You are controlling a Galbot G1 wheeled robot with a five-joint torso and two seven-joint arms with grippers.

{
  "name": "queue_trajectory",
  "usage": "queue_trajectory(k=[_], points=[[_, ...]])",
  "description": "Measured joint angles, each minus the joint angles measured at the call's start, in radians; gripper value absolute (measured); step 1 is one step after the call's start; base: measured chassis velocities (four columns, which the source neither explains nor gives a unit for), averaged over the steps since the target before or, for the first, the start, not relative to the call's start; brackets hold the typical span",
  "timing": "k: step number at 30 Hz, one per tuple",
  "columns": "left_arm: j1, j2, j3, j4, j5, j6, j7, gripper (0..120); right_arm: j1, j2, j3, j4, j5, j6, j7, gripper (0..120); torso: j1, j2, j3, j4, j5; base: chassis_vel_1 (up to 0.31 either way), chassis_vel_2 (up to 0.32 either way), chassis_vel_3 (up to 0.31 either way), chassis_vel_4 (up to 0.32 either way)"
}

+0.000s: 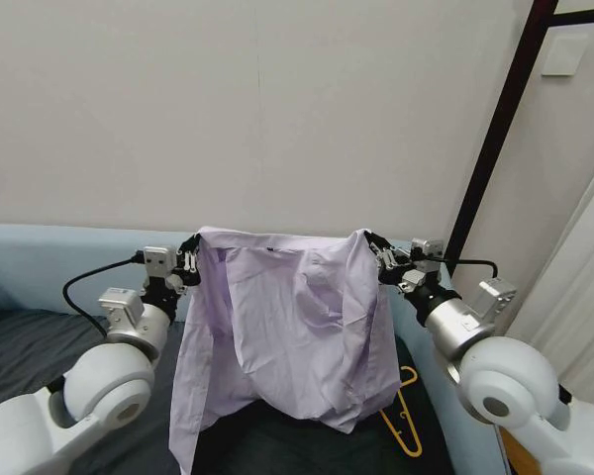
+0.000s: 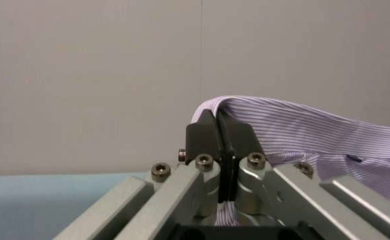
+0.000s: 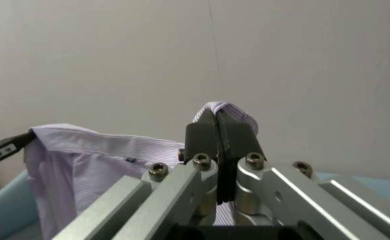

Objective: Pick up the clothes from the sofa and hang them on the clothes hanger.

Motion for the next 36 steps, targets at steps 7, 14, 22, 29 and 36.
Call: queue_trajectory(k=[7, 14, 22, 29, 36], points=[[-0.008, 0.005, -0.032, -0.037, -0.068, 0.036, -0.025, 0, 0.021, -0.026, 0.063, 0.095, 0.188, -0.036, 0.073, 0, 0.0, 0.0, 0.0, -0.0001, 0.0, 0.0, 0.0, 0.0, 0.0], [-0.012, -0.089, 0.103, 0.08, -0.086, 0.072, -0.042, 0, -0.106, 0.073, 0.014, -0.021, 0.197, -0.059, 0.095, 0, 0.0, 0.0, 0.0, 0.0, 0.0002, 0.0, 0.0, 0.0, 0.0], [0.013, -0.249, 0.224, 0.255, -0.065, 0.102, -0.034, 0, -0.283, 0.205, -0.021, -0.222, 0.144, -0.078, 0.096, 0, 0.0, 0.0, 0.0, -0.0004, -0.0001, 0.0, 0.0, 0.0, 0.0], [0.018, -0.309, 0.257, 0.356, -0.03, 0.111, -0.032, 0, -0.315, 0.316, -0.05, -0.398, 0.033, -0.07, 0.059, 0, 0.0, 0.0, 0.0, 0.0001, 0.0001, 0.0, 0.0, 0.0, 0.0], [0.033, -0.349, 0.271, 0.426, 0.009, 0.113, -0.035, 0, -0.253, 0.364, -0.104, -0.618, -0.071, -0.019, -0.03, 0, 0.0, 0.0, 0.0, -0.0002, 0.0, 0.0, 0.0, 0.0, 0.0]])
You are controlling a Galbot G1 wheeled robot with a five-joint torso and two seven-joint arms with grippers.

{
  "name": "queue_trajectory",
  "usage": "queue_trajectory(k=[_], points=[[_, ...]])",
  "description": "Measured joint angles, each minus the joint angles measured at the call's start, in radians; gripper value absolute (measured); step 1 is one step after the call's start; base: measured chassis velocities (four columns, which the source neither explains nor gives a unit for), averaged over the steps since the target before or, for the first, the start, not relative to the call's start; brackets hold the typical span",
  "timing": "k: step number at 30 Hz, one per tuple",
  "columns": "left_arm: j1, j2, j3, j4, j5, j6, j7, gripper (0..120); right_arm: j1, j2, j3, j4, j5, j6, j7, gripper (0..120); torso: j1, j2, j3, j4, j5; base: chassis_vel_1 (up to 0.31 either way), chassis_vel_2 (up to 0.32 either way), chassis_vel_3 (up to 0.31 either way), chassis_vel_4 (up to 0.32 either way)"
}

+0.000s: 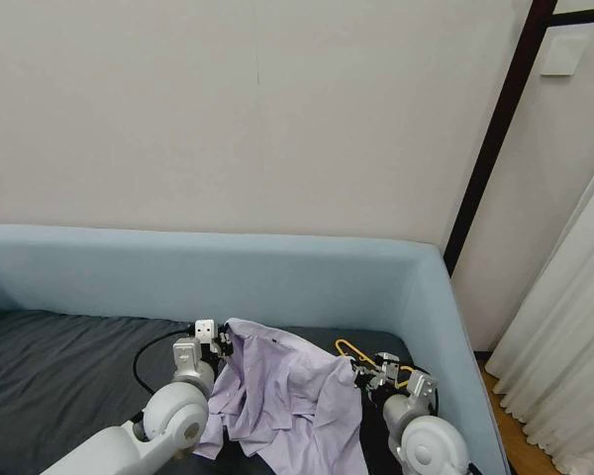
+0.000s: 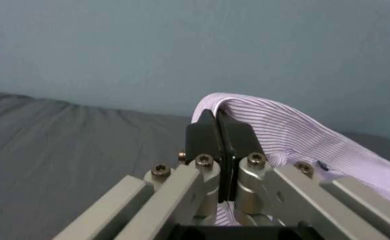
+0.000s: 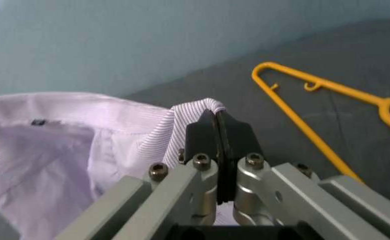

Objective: Pick up the clothes from the sofa and hang them on the clothes hanger.

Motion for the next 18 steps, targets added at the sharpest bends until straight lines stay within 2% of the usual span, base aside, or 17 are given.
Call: queue_trajectory(k=[3, 9, 18], points=[[0.003, -0.022, -0.011, 0.038, 0.014, -0.001, -0.014, 0, 0.1, 0.02, -0.036, -0.099, -0.025, 0.025, -0.026, 0, 0.0, 0.0, 0.0, 0.0001, 0.0, 0.0, 0.0, 0.0, 0.0], [0.002, -0.025, -0.02, 0.049, 0.017, -0.003, -0.02, 0, 0.202, 0.036, -0.074, -0.148, -0.016, 0.025, -0.023, 0, 0.0, 0.0, 0.0, 0.0004, -0.0002, 0.0, 0.0, 0.0, 0.0], [0.012, -0.038, -0.017, 0.063, 0.026, -0.004, -0.02, 0, 0.272, 0.072, -0.101, -0.286, -0.057, 0.038, -0.072, 0, 0.0, 0.0, 0.0, 0.0, 0.0, 0.0, 0.0, 0.0, 0.0]])
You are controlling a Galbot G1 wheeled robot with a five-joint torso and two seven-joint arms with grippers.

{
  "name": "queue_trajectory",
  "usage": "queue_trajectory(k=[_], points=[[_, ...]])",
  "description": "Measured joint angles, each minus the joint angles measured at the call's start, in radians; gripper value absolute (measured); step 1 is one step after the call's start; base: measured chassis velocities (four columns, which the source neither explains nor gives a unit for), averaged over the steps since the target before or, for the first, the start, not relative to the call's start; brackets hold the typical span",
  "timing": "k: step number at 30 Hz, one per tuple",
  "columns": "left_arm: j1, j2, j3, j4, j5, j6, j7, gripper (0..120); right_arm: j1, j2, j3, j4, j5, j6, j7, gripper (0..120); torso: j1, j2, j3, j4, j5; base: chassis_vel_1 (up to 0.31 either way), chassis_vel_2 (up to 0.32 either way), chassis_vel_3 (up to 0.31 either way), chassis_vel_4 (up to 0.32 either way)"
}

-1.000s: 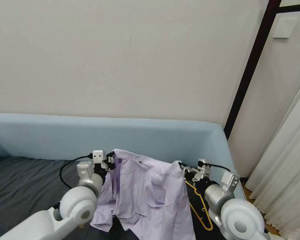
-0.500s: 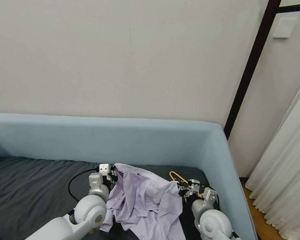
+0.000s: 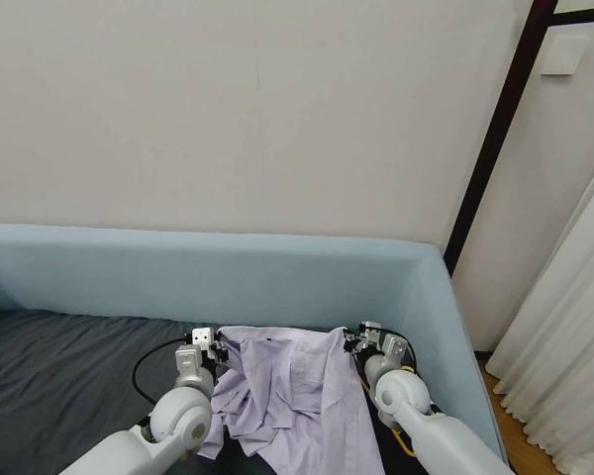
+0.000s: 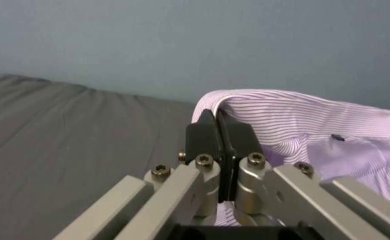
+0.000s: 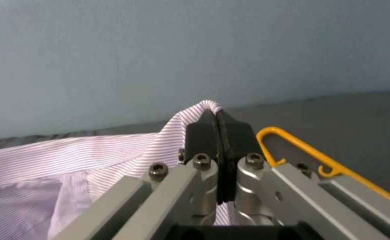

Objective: Pick up the clothes from the sofa and hang them on the clothes hanger.

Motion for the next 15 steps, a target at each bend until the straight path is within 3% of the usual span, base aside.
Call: queue_trajectory(k=[4, 8, 15], points=[[0.003, -0.009, 0.014, 0.019, 0.005, 0.001, 0.001, 0, 0.033, 0.021, -0.013, -0.103, -0.065, 0.041, -0.067, 0, 0.0, 0.0, 0.0, 0.0001, -0.0001, 0.0, 0.0, 0.0, 0.0], [-0.001, -0.014, 0.021, 0.025, -0.003, 0.004, -0.005, 0, 0.009, 0.012, -0.035, -0.11, -0.121, 0.042, -0.099, 1, 0.0, 0.0, 0.0, 0.0003, 0.0, 0.0, 0.0, 0.0, 0.0], [0.006, -0.021, 0.033, 0.026, 0.003, 0.008, -0.007, 0, -0.128, -0.06, -0.05, -0.014, -0.226, 0.002, -0.122, 30, 0.0, 0.0, 0.0, 0.0, 0.0002, 0.0, 0.0, 0.0, 0.0]])
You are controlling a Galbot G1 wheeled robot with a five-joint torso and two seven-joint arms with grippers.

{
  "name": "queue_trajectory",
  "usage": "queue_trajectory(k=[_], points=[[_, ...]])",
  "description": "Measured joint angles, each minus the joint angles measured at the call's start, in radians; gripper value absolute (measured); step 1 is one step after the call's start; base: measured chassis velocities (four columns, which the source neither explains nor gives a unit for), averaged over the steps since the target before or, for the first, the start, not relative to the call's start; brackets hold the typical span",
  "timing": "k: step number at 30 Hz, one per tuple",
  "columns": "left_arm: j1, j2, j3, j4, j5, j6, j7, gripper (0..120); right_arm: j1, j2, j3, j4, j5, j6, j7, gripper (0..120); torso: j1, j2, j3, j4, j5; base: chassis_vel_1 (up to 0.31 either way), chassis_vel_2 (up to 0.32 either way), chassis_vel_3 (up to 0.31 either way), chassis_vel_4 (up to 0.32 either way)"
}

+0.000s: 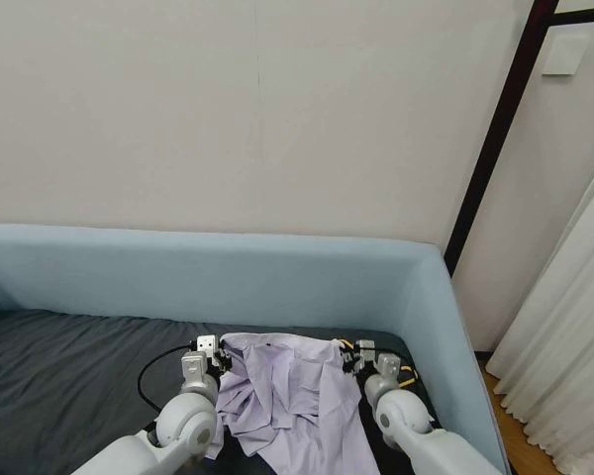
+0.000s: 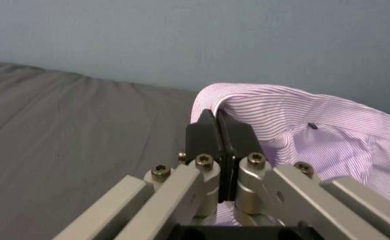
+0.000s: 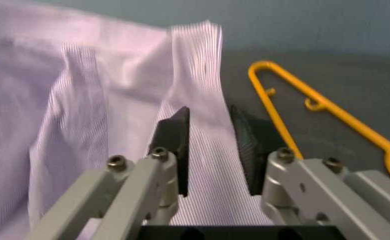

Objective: Pick up the clothes from the sofa and hang them on the clothes hanger.

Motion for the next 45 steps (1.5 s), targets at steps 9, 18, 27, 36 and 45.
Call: queue_trajectory(k=[9, 18, 27, 36, 45], points=[[-0.005, -0.001, 0.027, -0.002, 0.02, 0.0, 0.0, 0, -0.087, -0.065, 0.111, 0.032, -0.02, -0.03, -0.027, 62, 0.0, 0.0, 0.0, 0.0, 0.0, 0.0, 0.0, 0.0, 0.0], [-0.007, 0.011, 0.052, -0.024, 0.038, -0.003, 0.008, 0, -0.081, -0.116, 0.186, -0.119, -0.01, -0.111, -0.132, 95, 0.0, 0.0, 0.0, -0.0001, 0.0001, 0.0, 0.0, 0.0, 0.0], [-0.007, 0.018, 0.058, -0.034, 0.043, -0.004, 0.013, 0, -0.033, -0.102, 0.169, -0.189, -0.018, -0.117, -0.169, 74, 0.0, 0.0, 0.0, 0.0002, -0.0001, 0.0, 0.0, 0.0, 0.0], [0.01, 0.024, 0.045, -0.053, 0.041, -0.006, 0.014, 0, 0.0, -0.07, 0.165, -0.28, -0.024, -0.126, -0.188, 41, 0.0, 0.0, 0.0, -0.0001, -0.0001, 0.0, 0.0, 0.0, 0.0], [0.009, 0.024, 0.032, -0.052, 0.038, -0.007, 0.016, 0, -0.004, -0.051, 0.175, -0.321, -0.036, -0.147, -0.194, 10, 0.0, 0.0, 0.0, 0.0, -0.0002, 0.0, 0.0, 0.0, 0.0]])
